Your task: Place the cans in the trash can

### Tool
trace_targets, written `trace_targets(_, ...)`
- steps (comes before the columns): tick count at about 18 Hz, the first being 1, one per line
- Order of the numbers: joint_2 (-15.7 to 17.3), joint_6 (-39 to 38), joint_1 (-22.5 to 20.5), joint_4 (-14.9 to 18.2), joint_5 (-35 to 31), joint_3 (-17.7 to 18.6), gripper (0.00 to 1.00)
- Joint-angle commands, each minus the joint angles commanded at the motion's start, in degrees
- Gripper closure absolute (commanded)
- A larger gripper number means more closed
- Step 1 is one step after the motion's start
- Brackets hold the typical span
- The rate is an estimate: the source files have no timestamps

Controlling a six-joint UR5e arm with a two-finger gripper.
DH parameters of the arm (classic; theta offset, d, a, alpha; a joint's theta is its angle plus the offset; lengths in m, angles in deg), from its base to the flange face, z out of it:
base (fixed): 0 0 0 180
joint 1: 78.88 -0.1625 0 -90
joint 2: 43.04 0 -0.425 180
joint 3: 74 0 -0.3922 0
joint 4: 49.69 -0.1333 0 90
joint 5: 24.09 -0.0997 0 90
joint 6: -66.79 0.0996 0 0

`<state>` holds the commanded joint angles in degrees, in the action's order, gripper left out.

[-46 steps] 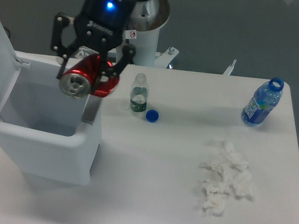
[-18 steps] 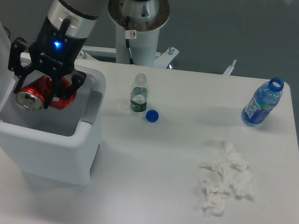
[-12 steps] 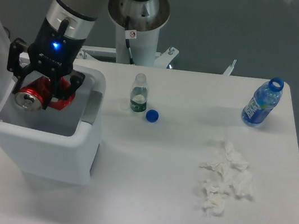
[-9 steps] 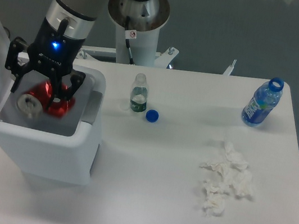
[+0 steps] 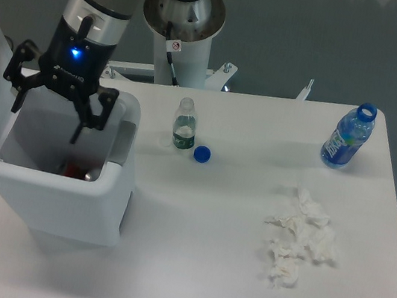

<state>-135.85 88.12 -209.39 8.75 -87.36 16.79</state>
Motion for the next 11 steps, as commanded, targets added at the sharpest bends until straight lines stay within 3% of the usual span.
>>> trace_targets(2, 0.44, 6.16, -1.32, 0.17, -2.63, 0.00, 0.00)
trace_targets(7, 0.44, 8.46, -4.13, 0.00, -6.07, 0.00, 0.00)
trace_targets(11, -0.17, 16.45, -6.07, 0.09, -10.89, -0.09, 0.00)
